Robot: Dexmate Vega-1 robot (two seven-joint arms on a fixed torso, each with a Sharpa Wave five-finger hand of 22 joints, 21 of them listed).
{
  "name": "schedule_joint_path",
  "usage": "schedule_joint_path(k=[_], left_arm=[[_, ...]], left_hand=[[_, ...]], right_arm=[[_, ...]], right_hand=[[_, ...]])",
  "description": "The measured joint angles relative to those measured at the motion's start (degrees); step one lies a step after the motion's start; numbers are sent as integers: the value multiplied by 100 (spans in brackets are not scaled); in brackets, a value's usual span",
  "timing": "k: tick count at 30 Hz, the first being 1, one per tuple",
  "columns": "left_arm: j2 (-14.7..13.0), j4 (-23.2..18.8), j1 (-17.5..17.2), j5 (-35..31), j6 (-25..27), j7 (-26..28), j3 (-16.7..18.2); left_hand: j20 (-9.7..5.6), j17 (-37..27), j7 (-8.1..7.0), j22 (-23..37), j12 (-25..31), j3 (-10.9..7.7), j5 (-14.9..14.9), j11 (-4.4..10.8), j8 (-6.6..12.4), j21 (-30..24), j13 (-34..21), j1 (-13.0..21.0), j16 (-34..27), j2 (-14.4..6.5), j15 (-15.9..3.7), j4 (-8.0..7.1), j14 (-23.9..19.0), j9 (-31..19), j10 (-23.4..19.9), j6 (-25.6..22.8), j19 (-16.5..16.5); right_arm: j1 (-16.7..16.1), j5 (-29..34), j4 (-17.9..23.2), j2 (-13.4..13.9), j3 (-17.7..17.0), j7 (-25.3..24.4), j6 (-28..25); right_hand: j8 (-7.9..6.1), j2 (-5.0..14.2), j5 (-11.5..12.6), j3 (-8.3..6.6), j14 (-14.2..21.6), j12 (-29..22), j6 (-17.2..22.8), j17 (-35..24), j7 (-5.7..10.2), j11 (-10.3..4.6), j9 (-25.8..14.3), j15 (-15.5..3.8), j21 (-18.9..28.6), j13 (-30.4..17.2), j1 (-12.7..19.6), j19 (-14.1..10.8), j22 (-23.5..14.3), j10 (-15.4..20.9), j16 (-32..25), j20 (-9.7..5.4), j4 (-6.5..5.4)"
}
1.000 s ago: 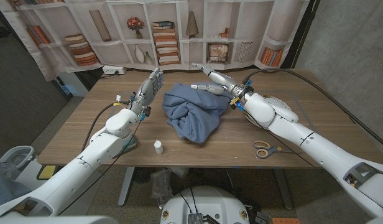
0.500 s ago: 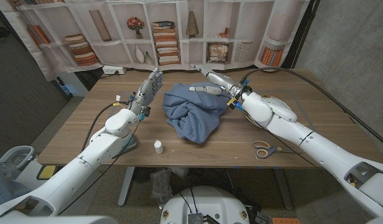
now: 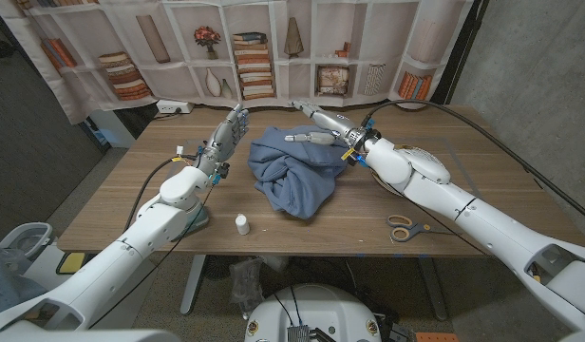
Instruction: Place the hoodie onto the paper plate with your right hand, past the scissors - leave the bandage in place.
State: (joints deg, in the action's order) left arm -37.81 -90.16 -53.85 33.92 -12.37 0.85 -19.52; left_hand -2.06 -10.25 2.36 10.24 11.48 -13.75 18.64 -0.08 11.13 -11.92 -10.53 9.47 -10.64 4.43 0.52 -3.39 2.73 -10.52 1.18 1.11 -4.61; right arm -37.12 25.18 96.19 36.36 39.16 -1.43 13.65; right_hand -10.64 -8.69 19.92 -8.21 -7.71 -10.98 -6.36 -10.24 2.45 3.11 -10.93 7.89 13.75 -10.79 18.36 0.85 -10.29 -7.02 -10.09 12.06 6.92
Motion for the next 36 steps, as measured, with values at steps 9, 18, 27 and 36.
schedule_joint_path(k=[9,18,27,36], left_arm=[[-20,-4,0,4,-7,-4,26],[-29,-14,0,7,-9,-4,41],[-26,10,15,15,-22,-24,42],[-5,58,37,19,-37,-42,39]], left_hand=[[0,0,-32,0,0,19,0,0,0,0,0,0,0,0,0,19,0,0,0,-31,0],[0,0,-32,0,0,18,0,0,0,0,0,0,0,0,0,18,0,0,0,-31,0],[0,0,-10,0,0,41,0,0,0,0,0,0,0,0,0,-5,0,0,0,-53,0],[0,0,0,0,0,41,0,0,0,0,0,0,0,0,0,-5,0,0,0,-62,0]], right_arm=[[30,333,167,13,133,12,-353],[24,748,302,18,273,-91,-600],[97,855,295,-6,370,-48,-658],[187,985,261,-32,477,49,-721]], right_hand=[[0,1,77,86,-133,0,-155,0,-51,79,0,71,-6,0,0,-51,0,-161,0,11,-7],[0,1,153,141,-133,-33,-165,0,-61,89,0,71,-67,0,0,-51,1,-171,0,11,-15],[-22,2,220,244,-132,-33,-164,0,-61,100,0,71,-128,1,0,-82,1,-182,-31,42,-24],[-22,2,265,291,-153,-33,-164,0,-61,111,0,92,-133,1,0,-81,1,-194,-31,42,-23]])
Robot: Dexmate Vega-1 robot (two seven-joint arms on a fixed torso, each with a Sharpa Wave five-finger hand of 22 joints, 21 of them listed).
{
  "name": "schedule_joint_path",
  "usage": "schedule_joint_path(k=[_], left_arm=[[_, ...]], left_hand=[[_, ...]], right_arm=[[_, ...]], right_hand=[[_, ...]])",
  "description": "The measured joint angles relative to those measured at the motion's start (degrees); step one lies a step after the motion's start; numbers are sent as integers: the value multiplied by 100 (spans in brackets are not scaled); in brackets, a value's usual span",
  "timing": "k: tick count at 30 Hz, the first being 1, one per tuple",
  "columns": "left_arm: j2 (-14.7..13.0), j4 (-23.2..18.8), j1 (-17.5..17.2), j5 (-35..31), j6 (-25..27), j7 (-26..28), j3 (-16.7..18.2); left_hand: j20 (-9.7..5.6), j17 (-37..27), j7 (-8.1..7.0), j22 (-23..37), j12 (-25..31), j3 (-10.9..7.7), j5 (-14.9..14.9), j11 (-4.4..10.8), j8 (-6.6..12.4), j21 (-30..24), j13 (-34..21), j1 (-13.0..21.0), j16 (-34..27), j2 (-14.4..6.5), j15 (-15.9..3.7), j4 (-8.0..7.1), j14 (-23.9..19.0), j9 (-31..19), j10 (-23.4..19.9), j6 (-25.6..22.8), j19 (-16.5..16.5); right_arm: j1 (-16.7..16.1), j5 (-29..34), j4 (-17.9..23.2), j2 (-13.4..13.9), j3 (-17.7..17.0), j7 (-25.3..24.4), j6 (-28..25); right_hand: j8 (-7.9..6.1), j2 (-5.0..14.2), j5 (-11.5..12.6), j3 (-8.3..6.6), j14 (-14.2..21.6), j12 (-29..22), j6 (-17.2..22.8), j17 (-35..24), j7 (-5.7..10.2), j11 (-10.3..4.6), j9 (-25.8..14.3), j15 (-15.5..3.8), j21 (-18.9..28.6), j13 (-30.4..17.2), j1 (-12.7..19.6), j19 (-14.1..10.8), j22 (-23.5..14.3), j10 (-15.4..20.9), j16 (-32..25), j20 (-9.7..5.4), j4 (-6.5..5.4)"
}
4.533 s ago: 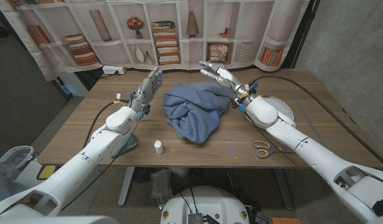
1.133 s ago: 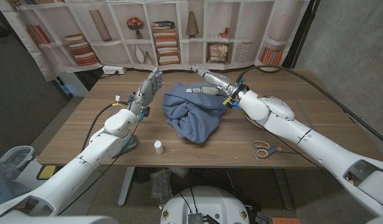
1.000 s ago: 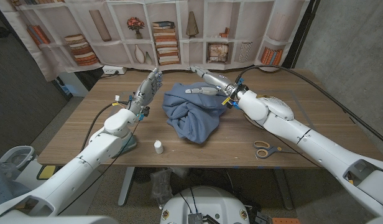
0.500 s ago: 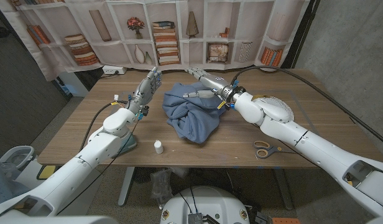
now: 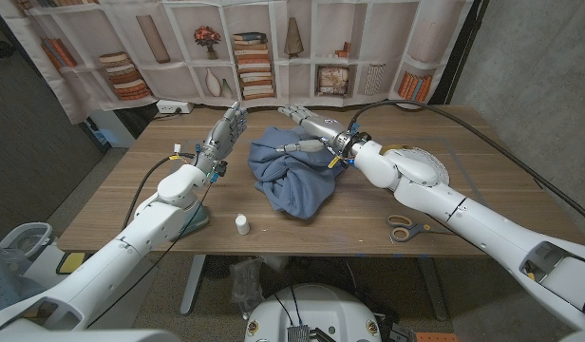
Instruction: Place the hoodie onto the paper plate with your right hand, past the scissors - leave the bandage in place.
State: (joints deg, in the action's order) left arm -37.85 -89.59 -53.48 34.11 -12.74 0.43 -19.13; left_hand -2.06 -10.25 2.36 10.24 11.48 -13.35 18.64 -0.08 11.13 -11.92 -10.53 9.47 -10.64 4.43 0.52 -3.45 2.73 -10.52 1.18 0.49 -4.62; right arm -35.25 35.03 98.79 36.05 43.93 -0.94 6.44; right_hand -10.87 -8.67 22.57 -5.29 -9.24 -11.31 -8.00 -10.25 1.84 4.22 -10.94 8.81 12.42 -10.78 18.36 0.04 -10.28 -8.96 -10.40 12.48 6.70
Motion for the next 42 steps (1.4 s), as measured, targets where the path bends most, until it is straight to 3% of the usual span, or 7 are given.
schedule_joint_path(k=[42], left_arm=[[21,83,59,19,-8,-29,-16]], left_hand=[[0,0,-31,0,0,56,-22,0,0,0,0,30,0,-30,48,21,11,0,0,-30,0]], right_arm=[[408,340,-318,-238,494,649,-545]], right_hand=[[-44,24,117,95,109,-44,11,5,-73,113,-1,2,-56,12,23,-61,1,76,-41,-19,-1]])
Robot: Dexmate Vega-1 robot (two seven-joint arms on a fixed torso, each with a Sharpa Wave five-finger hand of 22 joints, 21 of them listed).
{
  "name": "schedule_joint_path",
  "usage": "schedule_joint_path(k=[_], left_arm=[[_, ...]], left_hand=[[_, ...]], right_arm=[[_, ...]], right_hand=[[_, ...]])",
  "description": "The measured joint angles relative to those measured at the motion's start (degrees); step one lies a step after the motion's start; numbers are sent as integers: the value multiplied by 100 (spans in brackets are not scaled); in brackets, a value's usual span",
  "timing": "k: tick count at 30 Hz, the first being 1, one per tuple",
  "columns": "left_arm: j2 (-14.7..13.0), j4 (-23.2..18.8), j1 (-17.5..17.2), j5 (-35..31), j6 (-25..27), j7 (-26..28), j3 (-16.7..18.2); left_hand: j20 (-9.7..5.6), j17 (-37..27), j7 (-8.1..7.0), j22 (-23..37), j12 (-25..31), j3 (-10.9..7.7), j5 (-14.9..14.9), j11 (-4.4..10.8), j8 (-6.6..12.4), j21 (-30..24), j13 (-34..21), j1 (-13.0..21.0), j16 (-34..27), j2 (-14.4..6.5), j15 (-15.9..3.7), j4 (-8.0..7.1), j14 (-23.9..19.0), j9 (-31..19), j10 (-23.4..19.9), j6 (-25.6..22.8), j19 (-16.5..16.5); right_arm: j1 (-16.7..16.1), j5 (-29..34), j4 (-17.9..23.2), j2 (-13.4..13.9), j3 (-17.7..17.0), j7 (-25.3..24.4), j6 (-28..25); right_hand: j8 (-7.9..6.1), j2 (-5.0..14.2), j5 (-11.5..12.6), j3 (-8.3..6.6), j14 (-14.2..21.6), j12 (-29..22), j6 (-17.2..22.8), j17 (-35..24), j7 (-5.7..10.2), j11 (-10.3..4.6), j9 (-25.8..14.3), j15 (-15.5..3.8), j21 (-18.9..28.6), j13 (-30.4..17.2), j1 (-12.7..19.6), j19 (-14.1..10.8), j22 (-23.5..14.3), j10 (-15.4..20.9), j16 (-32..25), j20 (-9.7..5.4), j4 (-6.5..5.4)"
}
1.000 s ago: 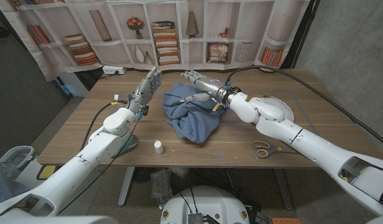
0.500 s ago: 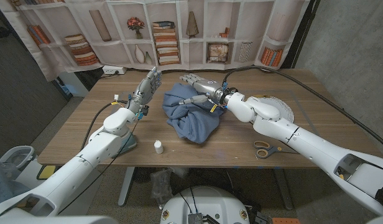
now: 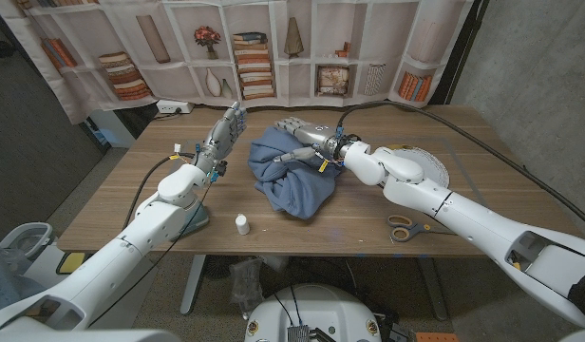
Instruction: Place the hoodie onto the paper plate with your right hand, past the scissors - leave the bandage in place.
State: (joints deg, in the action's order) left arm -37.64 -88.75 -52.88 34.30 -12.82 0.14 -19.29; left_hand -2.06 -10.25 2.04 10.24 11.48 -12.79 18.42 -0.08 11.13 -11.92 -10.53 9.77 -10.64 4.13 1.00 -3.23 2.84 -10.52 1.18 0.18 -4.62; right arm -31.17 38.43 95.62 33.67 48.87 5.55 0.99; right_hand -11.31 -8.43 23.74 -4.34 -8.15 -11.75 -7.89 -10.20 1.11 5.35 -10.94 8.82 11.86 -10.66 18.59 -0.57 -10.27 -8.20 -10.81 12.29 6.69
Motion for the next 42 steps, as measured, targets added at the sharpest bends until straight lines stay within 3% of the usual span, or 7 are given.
schedule_joint_path(k=[33,42], left_arm=[[-36,-126,-76,4,106,85,-4],[-39,-164,-100,-6,126,108,-4]], left_hand=[[0,0,32,0,0,15,0,0,0,27,0,23,0,-23,31,-16,31,0,0,-30,0],[0,0,32,0,0,14,0,0,0,28,0,45,0,-45,31,-16,31,0,0,-30,0]], right_arm=[[232,-118,-365,-127,299,375,-275],[277,-121,-448,-139,371,436,-322]], right_hand=[[0,53,44,16,-2,0,-84,-8,-41,0,0,-1,-1,-11,53,-113,-1,-2,0,-11,16],[0,74,87,32,-91,0,-114,-8,-70,91,1,38,-11,-15,106,-195,0,-136,42,-10,32]])
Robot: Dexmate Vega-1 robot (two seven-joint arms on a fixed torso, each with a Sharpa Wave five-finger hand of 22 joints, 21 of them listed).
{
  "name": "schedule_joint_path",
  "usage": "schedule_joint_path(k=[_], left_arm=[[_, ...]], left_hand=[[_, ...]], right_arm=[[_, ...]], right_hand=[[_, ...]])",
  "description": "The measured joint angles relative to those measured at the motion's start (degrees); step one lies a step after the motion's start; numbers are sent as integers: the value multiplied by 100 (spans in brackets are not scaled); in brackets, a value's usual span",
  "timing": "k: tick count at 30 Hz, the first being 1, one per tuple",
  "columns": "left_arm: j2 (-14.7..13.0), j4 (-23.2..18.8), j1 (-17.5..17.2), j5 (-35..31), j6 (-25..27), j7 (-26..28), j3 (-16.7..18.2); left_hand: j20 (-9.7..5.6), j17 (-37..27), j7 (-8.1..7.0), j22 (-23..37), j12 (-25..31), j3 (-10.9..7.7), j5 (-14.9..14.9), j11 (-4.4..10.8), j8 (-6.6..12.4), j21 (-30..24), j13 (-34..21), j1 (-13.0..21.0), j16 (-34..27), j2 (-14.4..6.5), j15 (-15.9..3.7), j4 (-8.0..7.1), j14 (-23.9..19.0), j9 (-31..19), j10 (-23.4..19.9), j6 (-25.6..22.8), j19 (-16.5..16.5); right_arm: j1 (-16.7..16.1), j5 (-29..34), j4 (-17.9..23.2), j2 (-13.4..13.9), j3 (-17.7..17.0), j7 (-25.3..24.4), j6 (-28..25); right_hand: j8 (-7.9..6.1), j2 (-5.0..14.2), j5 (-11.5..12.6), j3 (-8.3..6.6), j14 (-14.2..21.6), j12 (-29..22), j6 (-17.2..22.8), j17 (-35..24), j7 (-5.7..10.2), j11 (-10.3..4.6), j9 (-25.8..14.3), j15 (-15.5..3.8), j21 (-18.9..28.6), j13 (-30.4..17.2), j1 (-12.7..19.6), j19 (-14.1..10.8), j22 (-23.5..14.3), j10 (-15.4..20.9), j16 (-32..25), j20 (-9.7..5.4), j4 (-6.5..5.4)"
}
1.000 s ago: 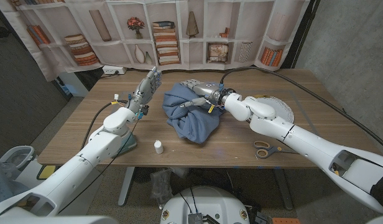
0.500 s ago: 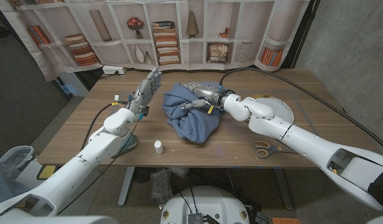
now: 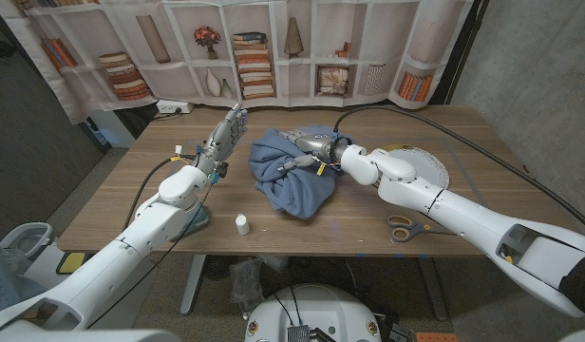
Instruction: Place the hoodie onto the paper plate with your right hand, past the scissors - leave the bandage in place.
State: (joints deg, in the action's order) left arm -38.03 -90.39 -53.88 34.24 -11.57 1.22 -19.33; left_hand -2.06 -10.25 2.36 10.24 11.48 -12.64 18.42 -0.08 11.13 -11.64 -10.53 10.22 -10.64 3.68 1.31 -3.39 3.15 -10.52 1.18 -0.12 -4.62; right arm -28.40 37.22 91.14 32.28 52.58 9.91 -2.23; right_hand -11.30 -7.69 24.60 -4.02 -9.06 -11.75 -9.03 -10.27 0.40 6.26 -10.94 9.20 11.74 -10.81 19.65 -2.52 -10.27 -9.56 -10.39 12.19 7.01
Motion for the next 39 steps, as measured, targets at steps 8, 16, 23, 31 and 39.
schedule_joint_path(k=[8,16,23,31,39], left_arm=[[-4,-27,-15,-7,13,19,1],[-5,-32,-19,-10,21,29,2],[-3,-35,-19,-12,24,33,2],[-1,-44,-21,-13,28,37,1],[1,-64,-23,-14,48,47,-10]], left_hand=[[0,0,0,0,0,24,0,0,0,0,0,0,0,0,0,23,0,0,0,0,0],[0,0,0,0,0,23,0,0,0,0,0,0,0,0,0,23,0,0,0,0,0],[0,0,0,0,0,23,0,0,0,0,0,23,0,-23,9,23,-9,0,0,0,0],[0,0,-23,0,0,23,0,0,0,0,0,23,0,-23,10,23,-10,0,0,-22,0],[0,0,-31,0,0,23,0,0,0,0,0,23,0,-23,10,23,-10,0,0,-31,0]], right_arm=[[23,10,-68,-12,49,-13,-20],[44,65,-163,-33,110,-82,-53],[47,115,-194,-38,142,-139,-91],[49,153,-220,-40,172,-186,-120],[28,173,-244,-41,181,-265,-137]], right_hand=[[0,21,21,0,2,0,-31,0,-31,18,0,2,-1,0,48,-62,2,-19,3,-1,0],[0,92,54,24,198,0,-31,1,-31,18,-14,-71,78,1,183,-330,-28,-19,-65,-20,24],[0,184,148,-5,614,-45,-7,1,-8,-34,-14,-131,235,-15,439,-835,-34,81,-152,-13,53],[-75,205,196,29,1389,-173,121,-28,117,-96,-20,-331,504,-52,771,-1832,-45,385,-260,-16,101],[-184,257,241,35,2006,-447,538,-54,229,-190,-40,-666,668,-79,1135,-2429,-52,1117,-347,-32,106]])
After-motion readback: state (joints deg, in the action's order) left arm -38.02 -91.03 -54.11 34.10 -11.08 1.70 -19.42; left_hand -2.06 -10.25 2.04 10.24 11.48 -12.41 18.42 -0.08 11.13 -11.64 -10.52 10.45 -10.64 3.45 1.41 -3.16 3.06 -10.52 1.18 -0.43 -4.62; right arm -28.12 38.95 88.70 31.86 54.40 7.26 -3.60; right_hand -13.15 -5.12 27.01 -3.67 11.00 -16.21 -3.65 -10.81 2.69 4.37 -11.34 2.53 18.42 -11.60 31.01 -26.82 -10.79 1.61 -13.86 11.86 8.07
